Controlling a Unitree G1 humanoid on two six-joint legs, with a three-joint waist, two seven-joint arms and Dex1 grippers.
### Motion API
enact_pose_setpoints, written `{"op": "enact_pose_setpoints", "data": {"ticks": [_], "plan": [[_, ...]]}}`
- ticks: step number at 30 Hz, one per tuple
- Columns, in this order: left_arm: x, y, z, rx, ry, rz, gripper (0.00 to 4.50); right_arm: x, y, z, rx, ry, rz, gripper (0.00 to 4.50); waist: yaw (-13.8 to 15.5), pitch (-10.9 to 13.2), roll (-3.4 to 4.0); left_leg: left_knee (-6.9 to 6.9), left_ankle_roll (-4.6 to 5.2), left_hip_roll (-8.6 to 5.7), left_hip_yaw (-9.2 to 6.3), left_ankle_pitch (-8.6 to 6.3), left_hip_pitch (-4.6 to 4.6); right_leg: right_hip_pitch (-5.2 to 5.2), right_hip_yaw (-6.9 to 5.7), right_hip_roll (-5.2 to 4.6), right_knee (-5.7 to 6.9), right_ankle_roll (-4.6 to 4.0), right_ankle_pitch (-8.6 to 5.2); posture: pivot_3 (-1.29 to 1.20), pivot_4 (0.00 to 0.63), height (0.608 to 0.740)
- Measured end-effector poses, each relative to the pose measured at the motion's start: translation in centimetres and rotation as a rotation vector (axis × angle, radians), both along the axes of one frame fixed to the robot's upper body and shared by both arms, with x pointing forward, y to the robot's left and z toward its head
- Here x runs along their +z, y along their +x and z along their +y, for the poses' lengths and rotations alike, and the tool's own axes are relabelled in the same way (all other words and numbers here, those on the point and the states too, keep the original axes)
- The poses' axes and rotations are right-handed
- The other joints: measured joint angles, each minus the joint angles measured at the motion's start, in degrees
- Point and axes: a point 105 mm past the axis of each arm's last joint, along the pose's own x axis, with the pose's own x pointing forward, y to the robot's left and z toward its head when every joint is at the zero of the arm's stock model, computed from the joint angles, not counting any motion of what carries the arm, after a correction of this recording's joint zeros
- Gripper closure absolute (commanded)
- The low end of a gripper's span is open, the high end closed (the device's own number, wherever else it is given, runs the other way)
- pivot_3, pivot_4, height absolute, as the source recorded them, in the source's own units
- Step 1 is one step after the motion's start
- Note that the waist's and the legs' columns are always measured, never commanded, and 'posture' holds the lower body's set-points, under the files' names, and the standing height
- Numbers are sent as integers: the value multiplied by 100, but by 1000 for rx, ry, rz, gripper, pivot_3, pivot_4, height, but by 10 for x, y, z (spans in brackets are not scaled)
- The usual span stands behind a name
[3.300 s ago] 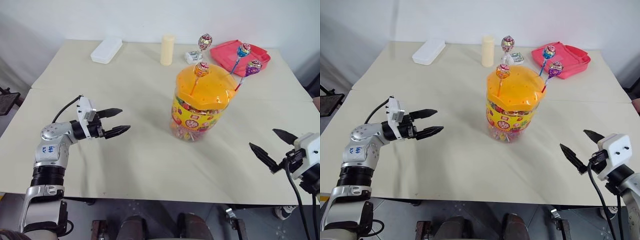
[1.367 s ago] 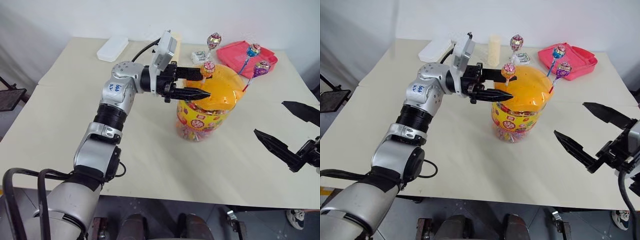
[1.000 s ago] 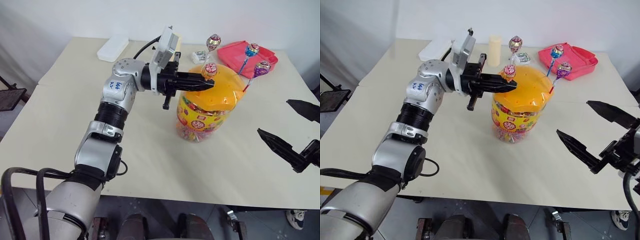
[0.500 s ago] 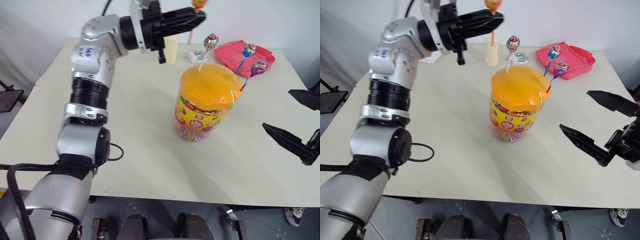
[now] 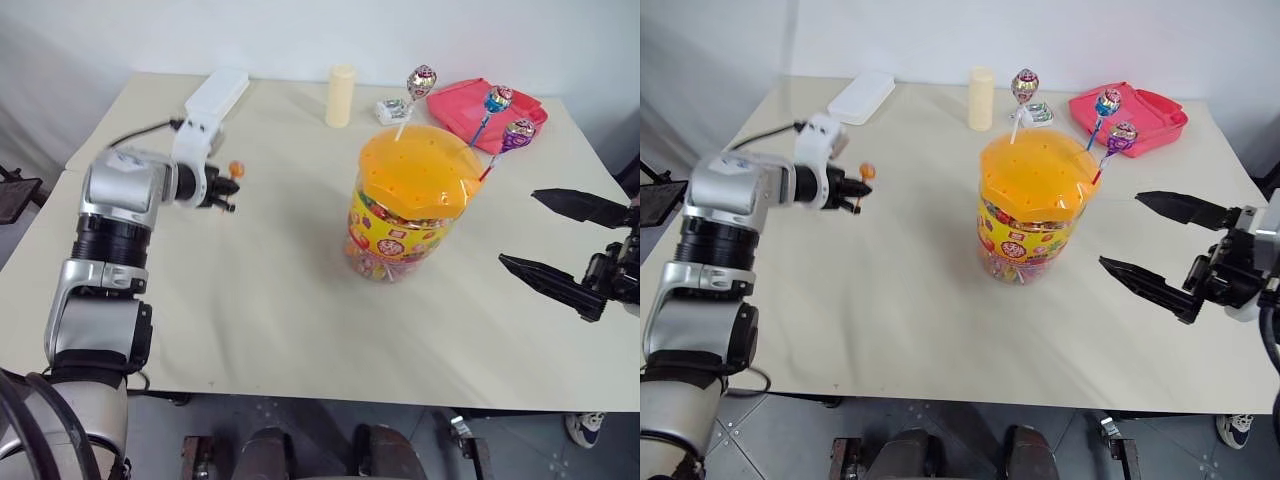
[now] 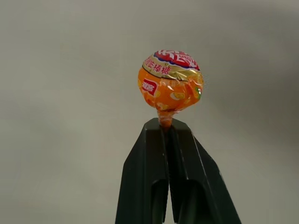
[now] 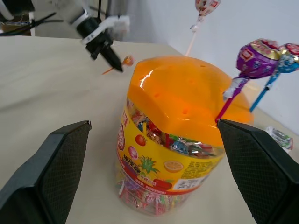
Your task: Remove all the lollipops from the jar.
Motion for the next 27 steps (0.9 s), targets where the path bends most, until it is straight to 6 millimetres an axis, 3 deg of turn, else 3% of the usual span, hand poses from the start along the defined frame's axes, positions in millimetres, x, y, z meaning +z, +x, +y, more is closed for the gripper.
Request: {"op": "enact_pose_setpoints", "data": {"ticks": [2, 4, 5, 10, 14, 18, 22, 27], "plan": [[-26, -4, 10, 63, 35, 77, 4484, -2, 4, 1, 4, -1, 8, 0, 5, 0, -1, -1, 0, 0, 0, 0, 0, -1, -1, 0, 1, 0, 0, 0, 150, 740], [-26, -4, 11, 85, 42, 82, 4484, -3, 7, 3, 9, 0, 12, 0, 16, 0, -1, 2, 0, 0, 1, 0, 5, 5, -1, -1, 3, 0, 0, 0, 150, 740], [-26, -4, 13, 92, 50, 86, 3982, -4, 7, 3, 11, 0, 13, 0, 6, 0, -1, 0, 0, 0, 3, 0, 5, 4, 1, -1, 3, 0, 0, 0, 150, 740], [-24, -11, 23, 111, 122, 122, 2560, -4, 9, 2, -1, -2, 13, 0, -31, -3, 4, -6, -2, 1, 9, 1, 13, 1, 6, 2, 6, 0, 0, 0, 150, 740], [-19, -18, 20, 86, 125, 172, 1337, -5, 9, 1, -4, -2, 14, 0, -16, -1, 3, -4, -2, 1, 9, 1, 7, -2, 6, 2, 5, 0, 0, 0, 150, 740], [16, -20, 16, 47, 111, 136, 27, -5, 9, 1, -7, -3, 14, 0, 13, 8, -10, 2, -1, 0, 5, 0, -1, -3, 2, 0, 5, 0, 0, 0, 150, 740], [66, -24, 0, -76, 60, 41, 9, -6, 7, -2, -26, -4, 17, 0, 12, 7, -9, 0, -1, -1, 5, 0, 0, -4, 2, -1, 4, 0, 0, 0, 150, 740], [93, -33, -22, -284, 37, -31, 9, -4, 1, -7, -64, -14, 0, 0, -3, 14, 1, -1, -1, 1, 6, 1, 2, -4, 4, 0, 5, 0, 0, 0, 150, 740]]}}
